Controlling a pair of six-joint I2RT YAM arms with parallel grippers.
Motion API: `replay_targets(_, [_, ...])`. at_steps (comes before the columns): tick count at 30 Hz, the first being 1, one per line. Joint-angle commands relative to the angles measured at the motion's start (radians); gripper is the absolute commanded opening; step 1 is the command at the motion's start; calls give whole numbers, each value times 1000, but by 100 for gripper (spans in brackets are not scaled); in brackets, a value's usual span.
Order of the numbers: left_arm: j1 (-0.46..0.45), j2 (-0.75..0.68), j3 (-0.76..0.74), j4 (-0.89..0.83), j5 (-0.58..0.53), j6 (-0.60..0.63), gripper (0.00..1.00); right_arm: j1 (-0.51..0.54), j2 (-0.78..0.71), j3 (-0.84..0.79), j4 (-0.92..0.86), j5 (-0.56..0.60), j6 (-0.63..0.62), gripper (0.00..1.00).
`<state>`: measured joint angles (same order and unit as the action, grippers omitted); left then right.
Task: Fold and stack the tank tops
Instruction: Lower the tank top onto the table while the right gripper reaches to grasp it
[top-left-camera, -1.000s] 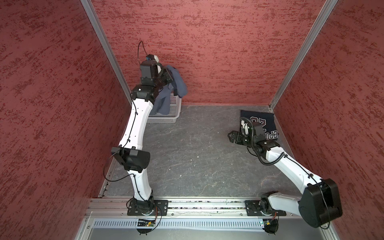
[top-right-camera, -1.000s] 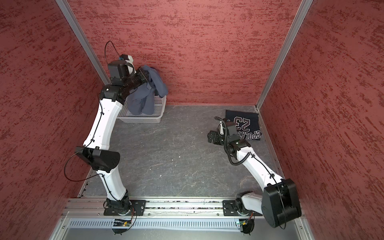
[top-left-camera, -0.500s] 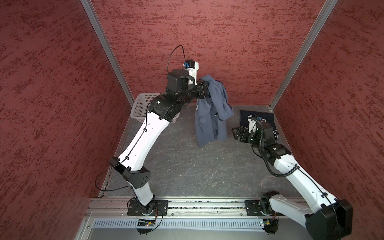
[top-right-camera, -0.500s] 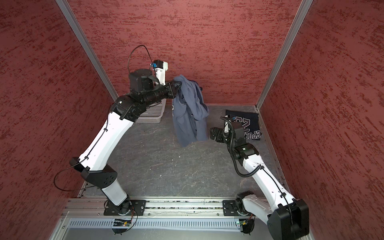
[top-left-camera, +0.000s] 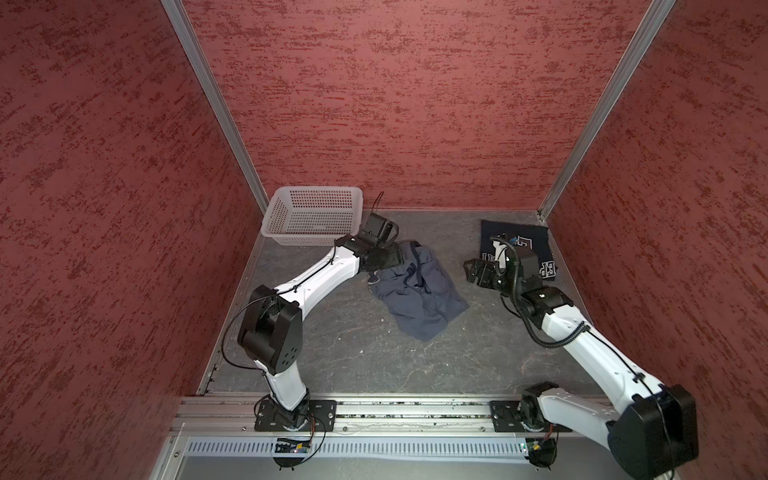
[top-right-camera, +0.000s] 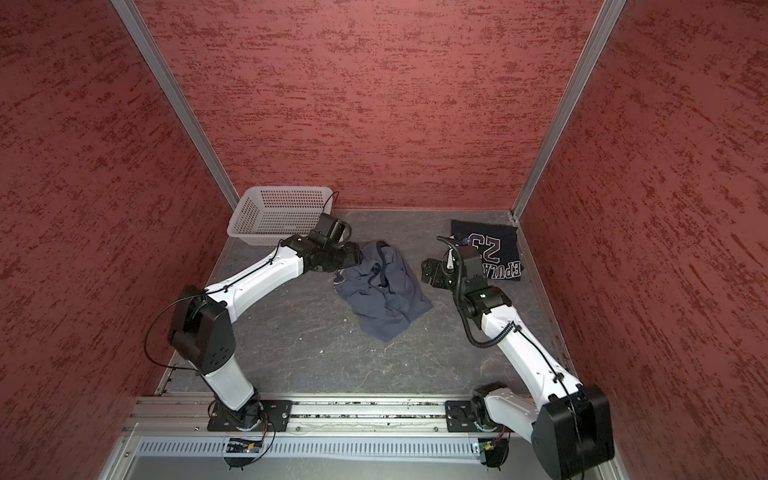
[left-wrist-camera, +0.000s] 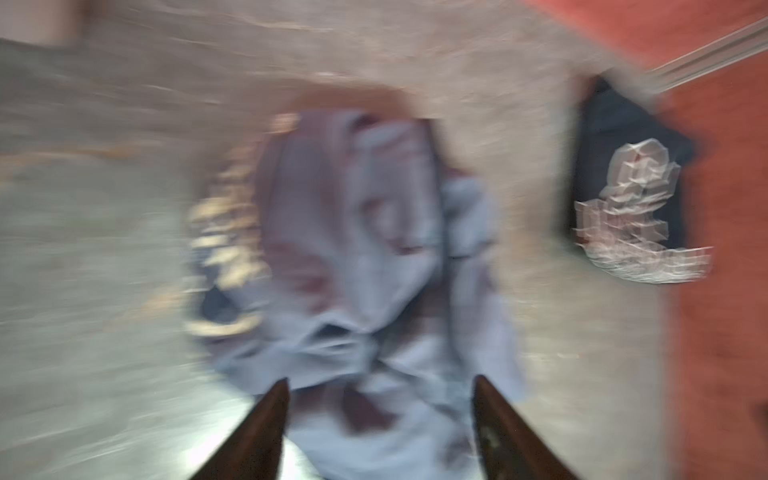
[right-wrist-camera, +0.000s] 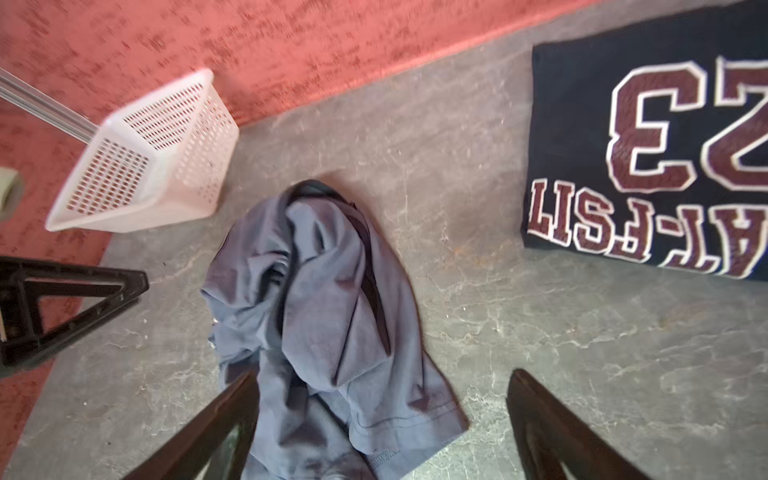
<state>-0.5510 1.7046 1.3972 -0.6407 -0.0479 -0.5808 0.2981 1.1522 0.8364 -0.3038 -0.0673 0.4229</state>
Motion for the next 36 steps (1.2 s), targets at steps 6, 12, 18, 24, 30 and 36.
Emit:
replay_targets(6, [-96,-162,-160,-16,-46,9,85,68,130,17,58,-101,28,90])
replay_targets(12, [-145,-239,-411,151,73,-151,85,160,280,117,123,-180,48,80])
replay_targets(18, [-188,-211,-533,374,180,-228,85,208,479,297,68,-205,35,68])
replay_targets(24, [-211,-123,-535,445,201,-248,82,215,595,381,35,-185,33,62])
replay_targets(30, [-213,-67,-538,481,212,-257,69,232,676,420,29,-200,45,55])
replay_targets(36, [-213,-36,-546,519,232,-257,52,240,718,447,18,-201,40,43])
